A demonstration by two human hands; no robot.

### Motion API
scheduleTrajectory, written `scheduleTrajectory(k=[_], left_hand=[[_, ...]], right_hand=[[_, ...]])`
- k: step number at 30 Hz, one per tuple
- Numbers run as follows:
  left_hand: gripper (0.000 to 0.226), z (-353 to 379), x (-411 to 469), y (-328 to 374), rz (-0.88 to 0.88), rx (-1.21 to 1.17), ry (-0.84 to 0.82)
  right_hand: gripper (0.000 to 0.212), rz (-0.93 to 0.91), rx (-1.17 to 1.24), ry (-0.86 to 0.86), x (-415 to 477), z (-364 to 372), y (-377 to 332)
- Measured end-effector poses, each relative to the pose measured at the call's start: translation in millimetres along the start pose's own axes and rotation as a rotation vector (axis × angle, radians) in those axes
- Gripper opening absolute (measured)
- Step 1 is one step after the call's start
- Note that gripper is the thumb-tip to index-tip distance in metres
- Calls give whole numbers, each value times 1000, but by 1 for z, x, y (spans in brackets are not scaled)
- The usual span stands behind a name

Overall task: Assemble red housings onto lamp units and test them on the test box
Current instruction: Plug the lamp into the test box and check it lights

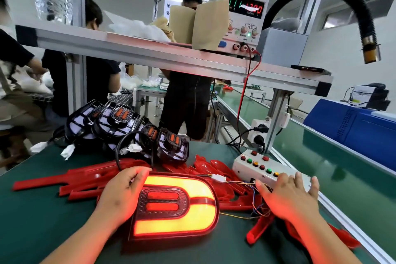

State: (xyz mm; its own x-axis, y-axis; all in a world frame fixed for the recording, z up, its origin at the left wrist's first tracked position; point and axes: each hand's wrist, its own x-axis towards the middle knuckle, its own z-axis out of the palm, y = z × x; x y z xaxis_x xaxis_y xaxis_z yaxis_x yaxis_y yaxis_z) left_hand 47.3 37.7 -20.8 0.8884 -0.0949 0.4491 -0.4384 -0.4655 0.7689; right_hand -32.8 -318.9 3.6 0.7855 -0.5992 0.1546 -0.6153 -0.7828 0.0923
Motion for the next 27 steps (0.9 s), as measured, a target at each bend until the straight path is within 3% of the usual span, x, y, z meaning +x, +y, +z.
scheduleTrajectory(k=[4,17,22,27], left_hand=[[68,0,-1,1,18,5,3],[57,-1,-2,5,-3,-59,2],[39,2,-2,0,-44,-61,6],[44,1,-3,0,-50,-94,-23]], right_hand=[[97,5,-24,0,-1,2,-3],[88,51,36,17,3,-3,-6],[83,-87,141,59,17,-12,-26],[86,-180,155,9,25,-13,-58]])
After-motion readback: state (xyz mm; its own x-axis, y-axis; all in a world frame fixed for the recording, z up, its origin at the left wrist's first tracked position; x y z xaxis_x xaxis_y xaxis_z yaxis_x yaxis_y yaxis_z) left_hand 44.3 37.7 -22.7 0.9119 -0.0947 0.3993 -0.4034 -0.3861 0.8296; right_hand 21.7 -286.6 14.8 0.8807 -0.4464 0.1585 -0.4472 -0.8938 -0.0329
